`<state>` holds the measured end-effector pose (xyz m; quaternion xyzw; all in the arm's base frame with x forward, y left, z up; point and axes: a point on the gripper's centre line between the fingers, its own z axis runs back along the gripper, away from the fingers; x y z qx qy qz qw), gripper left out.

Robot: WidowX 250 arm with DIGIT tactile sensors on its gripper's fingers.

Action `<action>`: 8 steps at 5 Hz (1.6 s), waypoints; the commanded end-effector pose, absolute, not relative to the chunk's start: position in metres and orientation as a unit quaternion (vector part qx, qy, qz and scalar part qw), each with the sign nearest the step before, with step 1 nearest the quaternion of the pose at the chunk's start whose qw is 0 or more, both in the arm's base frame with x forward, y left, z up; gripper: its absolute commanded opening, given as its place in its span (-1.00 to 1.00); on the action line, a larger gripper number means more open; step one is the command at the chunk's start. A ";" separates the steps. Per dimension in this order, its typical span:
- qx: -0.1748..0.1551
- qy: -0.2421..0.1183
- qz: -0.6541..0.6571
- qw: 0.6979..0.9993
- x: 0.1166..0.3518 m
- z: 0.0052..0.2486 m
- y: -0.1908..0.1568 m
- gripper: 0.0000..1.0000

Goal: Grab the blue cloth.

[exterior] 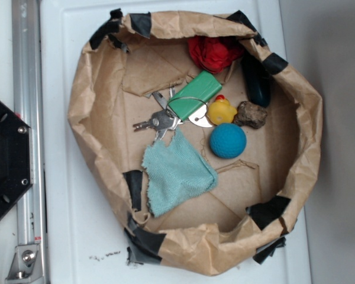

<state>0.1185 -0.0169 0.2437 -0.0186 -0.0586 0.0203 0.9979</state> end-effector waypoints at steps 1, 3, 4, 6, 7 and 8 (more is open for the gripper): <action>-0.019 -0.059 0.020 0.998 0.119 0.244 -0.017 1.00; 0.010 -0.066 0.073 0.995 0.218 0.202 0.006 1.00; 0.010 -0.043 0.071 0.997 0.248 0.168 0.019 1.00; -0.002 0.001 0.017 1.000 0.252 0.091 0.002 1.00; -0.022 -0.015 0.004 1.000 0.250 0.067 -0.009 1.00; -0.043 -0.026 0.005 0.999 0.249 0.054 -0.020 1.00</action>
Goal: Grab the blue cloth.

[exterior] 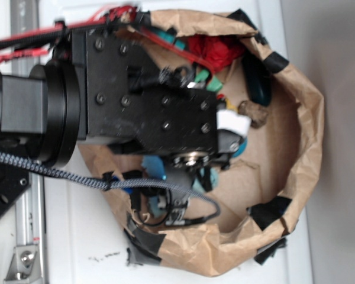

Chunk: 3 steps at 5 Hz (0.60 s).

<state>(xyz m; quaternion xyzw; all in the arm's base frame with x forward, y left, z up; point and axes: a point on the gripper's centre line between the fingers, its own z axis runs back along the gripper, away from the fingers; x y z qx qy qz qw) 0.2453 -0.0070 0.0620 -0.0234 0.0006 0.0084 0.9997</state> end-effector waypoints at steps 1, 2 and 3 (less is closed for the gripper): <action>-0.113 -0.048 0.006 0.992 0.251 0.043 -0.031 1.00; -0.097 -0.042 0.016 0.994 0.254 0.039 -0.030 -1.00; -0.073 -0.047 0.022 0.996 0.257 0.040 -0.016 -1.00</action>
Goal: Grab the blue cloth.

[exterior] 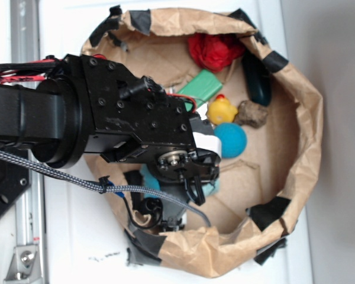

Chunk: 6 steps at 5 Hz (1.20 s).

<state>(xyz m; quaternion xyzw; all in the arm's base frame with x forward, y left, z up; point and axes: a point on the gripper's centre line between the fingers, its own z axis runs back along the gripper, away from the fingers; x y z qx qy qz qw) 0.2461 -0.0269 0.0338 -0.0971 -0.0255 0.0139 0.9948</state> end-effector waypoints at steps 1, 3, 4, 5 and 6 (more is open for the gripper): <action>-0.053 -0.048 0.027 0.997 0.263 0.037 -0.006 -1.00; -0.023 -0.110 0.039 0.993 0.265 0.105 0.027 -1.00; -0.006 -0.131 0.050 0.990 0.255 0.156 0.041 -1.00; -0.020 -0.121 0.060 0.991 0.256 0.201 0.048 -1.00; -0.017 -0.092 0.059 0.994 0.261 0.195 0.039 -1.00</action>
